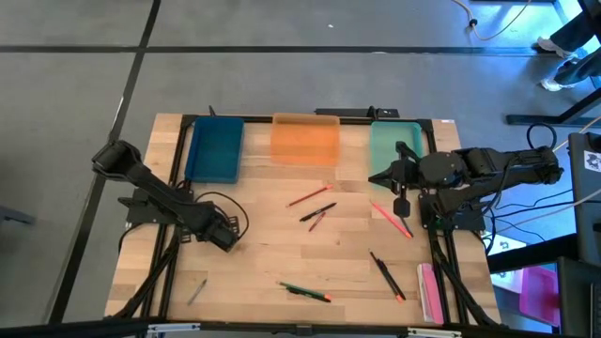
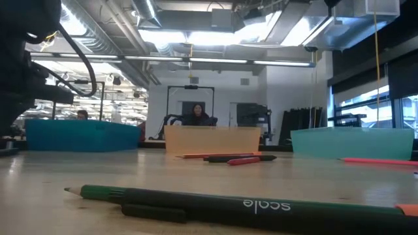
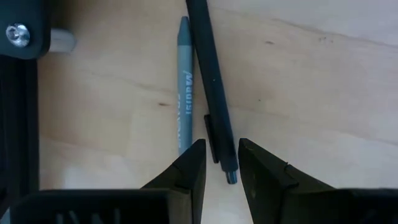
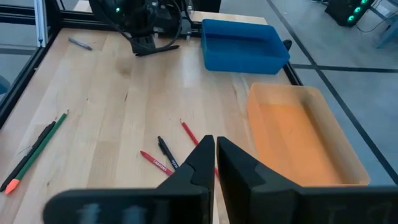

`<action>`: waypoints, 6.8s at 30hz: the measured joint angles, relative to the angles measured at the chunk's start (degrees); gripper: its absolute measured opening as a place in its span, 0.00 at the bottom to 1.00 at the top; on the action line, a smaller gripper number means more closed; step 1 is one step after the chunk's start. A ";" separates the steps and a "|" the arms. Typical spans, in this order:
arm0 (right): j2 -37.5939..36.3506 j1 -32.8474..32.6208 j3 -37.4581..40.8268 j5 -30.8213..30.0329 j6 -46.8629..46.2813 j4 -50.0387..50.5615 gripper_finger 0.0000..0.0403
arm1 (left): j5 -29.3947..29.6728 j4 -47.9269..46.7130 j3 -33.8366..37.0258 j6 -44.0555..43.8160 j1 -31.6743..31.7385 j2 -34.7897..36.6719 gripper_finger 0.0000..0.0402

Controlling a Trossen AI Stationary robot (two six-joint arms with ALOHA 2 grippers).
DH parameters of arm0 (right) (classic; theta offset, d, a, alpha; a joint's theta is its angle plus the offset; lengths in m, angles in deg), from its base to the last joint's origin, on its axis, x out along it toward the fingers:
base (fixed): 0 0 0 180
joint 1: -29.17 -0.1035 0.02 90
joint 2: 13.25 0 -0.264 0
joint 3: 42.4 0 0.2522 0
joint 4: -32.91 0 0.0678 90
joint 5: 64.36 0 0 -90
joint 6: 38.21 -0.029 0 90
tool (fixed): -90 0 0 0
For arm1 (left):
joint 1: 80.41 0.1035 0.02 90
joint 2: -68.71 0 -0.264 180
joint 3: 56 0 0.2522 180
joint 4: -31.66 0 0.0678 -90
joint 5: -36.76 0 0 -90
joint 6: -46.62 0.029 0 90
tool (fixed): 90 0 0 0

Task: Sort crayons/erasers/pens/pencils in bins
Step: Put the black pen into the blue bin, then put the red pencil into the orange bin

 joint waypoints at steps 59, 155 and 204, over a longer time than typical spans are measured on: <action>-0.02 -0.02 0.00 -0.13 0.00 0.02 0.06 | 2.34 4.36 -0.60 9.84 0.00 8.88 0.05; -0.02 5.27 0.00 -8.11 1.29 0.01 0.06 | 18.78 -2.56 -0.76 81.42 63.63 4.06 0.04; 10.51 12.25 0.02 14.38 10.68 -0.81 0.01 | 17.01 10.26 -20.37 107.48 21.28 22.44 0.16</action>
